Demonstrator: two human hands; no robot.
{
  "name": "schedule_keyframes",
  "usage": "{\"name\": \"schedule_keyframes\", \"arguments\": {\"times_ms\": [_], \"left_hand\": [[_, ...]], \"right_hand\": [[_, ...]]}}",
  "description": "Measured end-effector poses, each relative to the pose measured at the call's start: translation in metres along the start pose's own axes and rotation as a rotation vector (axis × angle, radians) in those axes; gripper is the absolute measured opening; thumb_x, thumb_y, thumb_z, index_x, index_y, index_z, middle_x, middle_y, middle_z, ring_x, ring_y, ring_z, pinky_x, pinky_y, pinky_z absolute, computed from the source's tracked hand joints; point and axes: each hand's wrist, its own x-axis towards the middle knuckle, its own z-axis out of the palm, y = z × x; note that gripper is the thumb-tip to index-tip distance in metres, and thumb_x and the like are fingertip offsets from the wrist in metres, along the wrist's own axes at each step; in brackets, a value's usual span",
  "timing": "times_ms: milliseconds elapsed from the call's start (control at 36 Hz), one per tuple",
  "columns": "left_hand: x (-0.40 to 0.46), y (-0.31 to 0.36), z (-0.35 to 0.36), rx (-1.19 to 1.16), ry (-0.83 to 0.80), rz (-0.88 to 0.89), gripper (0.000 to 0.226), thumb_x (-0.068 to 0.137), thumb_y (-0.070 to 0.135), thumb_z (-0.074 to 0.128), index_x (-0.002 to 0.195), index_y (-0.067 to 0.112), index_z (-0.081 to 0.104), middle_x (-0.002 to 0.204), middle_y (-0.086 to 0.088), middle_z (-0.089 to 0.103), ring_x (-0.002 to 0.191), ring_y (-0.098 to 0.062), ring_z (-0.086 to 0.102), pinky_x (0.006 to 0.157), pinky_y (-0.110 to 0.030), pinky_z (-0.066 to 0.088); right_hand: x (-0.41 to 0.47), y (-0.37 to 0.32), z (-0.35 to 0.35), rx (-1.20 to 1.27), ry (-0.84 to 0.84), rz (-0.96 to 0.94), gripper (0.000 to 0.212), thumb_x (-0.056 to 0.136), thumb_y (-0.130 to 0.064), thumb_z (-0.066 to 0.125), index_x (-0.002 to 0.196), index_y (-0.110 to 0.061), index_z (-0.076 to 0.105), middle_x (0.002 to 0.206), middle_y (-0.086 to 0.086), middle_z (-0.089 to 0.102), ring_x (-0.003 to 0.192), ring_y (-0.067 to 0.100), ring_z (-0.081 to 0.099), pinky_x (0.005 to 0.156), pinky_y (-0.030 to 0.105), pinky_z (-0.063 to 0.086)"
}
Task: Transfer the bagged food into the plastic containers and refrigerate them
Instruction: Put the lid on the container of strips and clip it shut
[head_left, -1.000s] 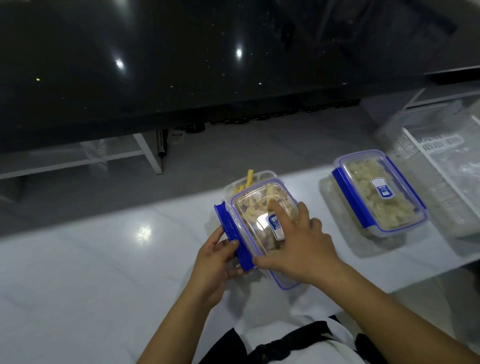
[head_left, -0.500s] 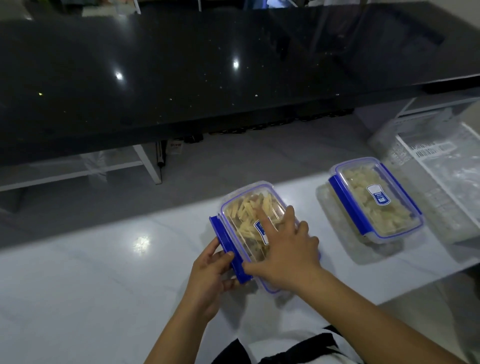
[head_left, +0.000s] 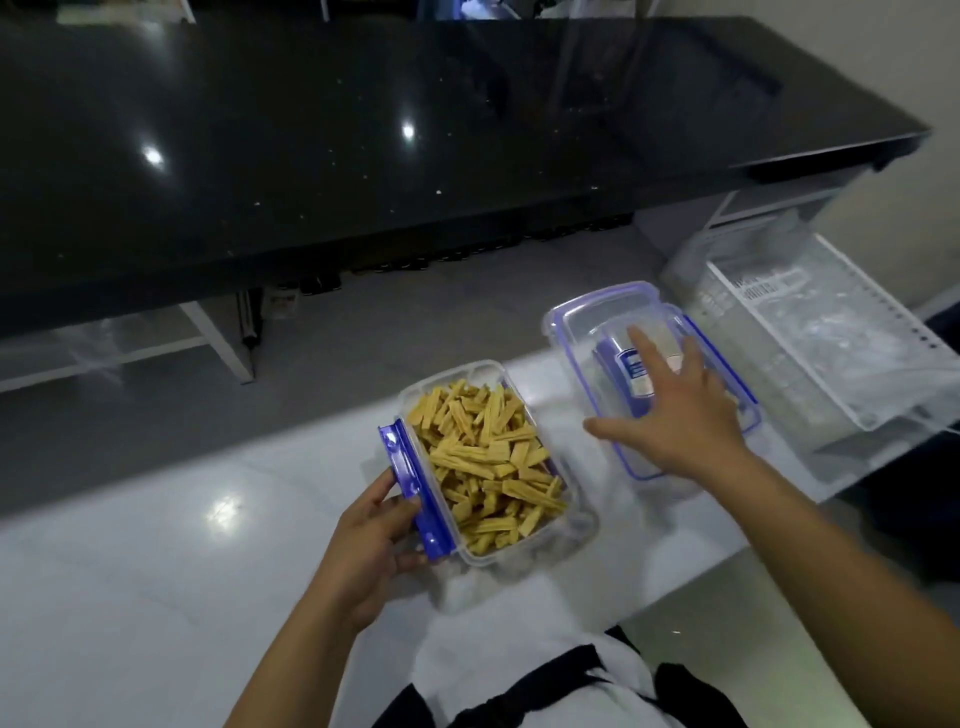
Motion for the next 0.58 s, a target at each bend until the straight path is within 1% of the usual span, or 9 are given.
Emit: {"name": "schedule_keyframes", "arguments": {"times_ms": [83, 194, 278, 333, 389, 444, 500, 528, 583], "left_hand": [[0.006, 0.002, 0.006, 0.022, -0.014, -0.02, 0.04, 0.101, 0.011, 0.053, 0.137, 0.027, 0.056, 0.113, -0.012, 0.074, 0.1, -0.034, 0.073, 0.072, -0.044, 0.061], [0.008, 0.005, 0.013, 0.052, 0.011, -0.018, 0.041, 0.101, 0.012, 0.055, 0.139, 0.029, 0.055, 0.114, -0.01, 0.074, 0.099, -0.034, 0.073, 0.071, -0.044, 0.061], [0.006, 0.005, 0.016, 0.071, 0.05, 0.007, 0.048, 0.1, 0.013, 0.057, 0.142, 0.035, 0.05, 0.117, -0.009, 0.073, 0.098, -0.033, 0.074, 0.073, -0.046, 0.061], [0.002, 0.006, 0.019, 0.058, 0.072, 0.026, 0.053, 0.099, 0.014, 0.06, 0.143, 0.04, 0.047, 0.116, -0.006, 0.073, 0.097, -0.03, 0.074, 0.07, -0.042, 0.062], [-0.004, 0.007, 0.025, 0.07, 0.112, 0.066, 0.059, 0.098, 0.016, 0.063, 0.145, 0.045, 0.043, 0.123, 0.001, 0.069, 0.104, -0.025, 0.072, 0.067, -0.037, 0.062], [-0.009, 0.008, 0.031, 0.212, 0.211, 0.156, 0.063, 0.096, 0.024, 0.065, 0.147, 0.048, 0.036, 0.136, 0.012, 0.05, 0.118, -0.016, 0.058, 0.064, -0.027, 0.059], [-0.011, 0.007, 0.033, 0.335, 0.302, 0.26, 0.058, 0.096, 0.031, 0.065, 0.146, 0.047, 0.039, 0.136, 0.016, 0.044, 0.115, -0.008, 0.053, 0.059, -0.017, 0.053], [-0.011, 0.008, 0.033, 0.328, 0.301, 0.283, 0.054, 0.096, 0.031, 0.064, 0.144, 0.045, 0.043, 0.135, 0.017, 0.05, 0.112, -0.006, 0.056, 0.057, -0.015, 0.053], [-0.011, 0.013, 0.035, 0.256, 0.232, 0.243, 0.048, 0.098, 0.026, 0.063, 0.141, 0.039, 0.048, 0.13, 0.011, 0.06, 0.112, -0.011, 0.061, 0.062, -0.018, 0.057]], "right_hand": [[0.03, 0.039, -0.009, -0.015, -0.016, 0.067, 0.116, 0.06, -0.078, 0.071, 0.15, -0.056, 0.002, 0.166, 0.009, -0.003, 0.145, 0.043, 0.019, 0.113, 0.058, 0.024], [0.052, 0.068, -0.005, -0.087, -0.127, 0.059, 0.112, 0.064, -0.079, 0.069, 0.151, -0.055, 0.004, 0.166, 0.009, -0.003, 0.144, 0.045, 0.019, 0.113, 0.058, 0.023], [0.058, 0.07, 0.001, -0.098, -0.156, 0.037, 0.106, 0.068, -0.078, 0.066, 0.152, -0.054, 0.005, 0.166, 0.009, -0.005, 0.146, 0.045, 0.014, 0.115, 0.059, 0.019], [0.06, 0.064, 0.001, -0.164, -0.169, 0.035, 0.104, 0.069, -0.081, 0.062, 0.152, -0.053, 0.005, 0.167, 0.007, -0.007, 0.149, 0.042, 0.007, 0.115, 0.058, 0.013], [0.053, 0.052, 0.001, -0.23, -0.094, 0.046, 0.101, 0.072, -0.08, 0.059, 0.154, -0.049, 0.009, 0.167, 0.007, -0.004, 0.15, 0.041, 0.001, 0.116, 0.057, 0.011], [0.036, 0.037, 0.005, -0.086, 0.105, -0.024, 0.087, 0.079, -0.065, 0.066, 0.153, -0.038, 0.029, 0.164, 0.013, 0.016, 0.148, 0.04, 0.014, 0.115, 0.054, 0.016], [0.01, 0.018, 0.018, 0.277, 0.254, -0.166, 0.062, 0.084, -0.046, 0.069, 0.14, -0.025, 0.053, 0.147, 0.011, 0.046, 0.134, 0.035, 0.042, 0.108, 0.045, 0.034], [-0.004, 0.008, 0.025, 0.463, 0.218, -0.19, 0.052, 0.086, -0.042, 0.069, 0.134, -0.024, 0.058, 0.136, 0.004, 0.055, 0.123, 0.027, 0.053, 0.101, 0.039, 0.041], [-0.025, -0.013, 0.035, 0.748, -0.072, -0.097, 0.044, 0.089, -0.047, 0.067, 0.13, -0.031, 0.061, 0.125, -0.007, 0.059, 0.108, 0.011, 0.06, 0.093, 0.034, 0.048]]}}
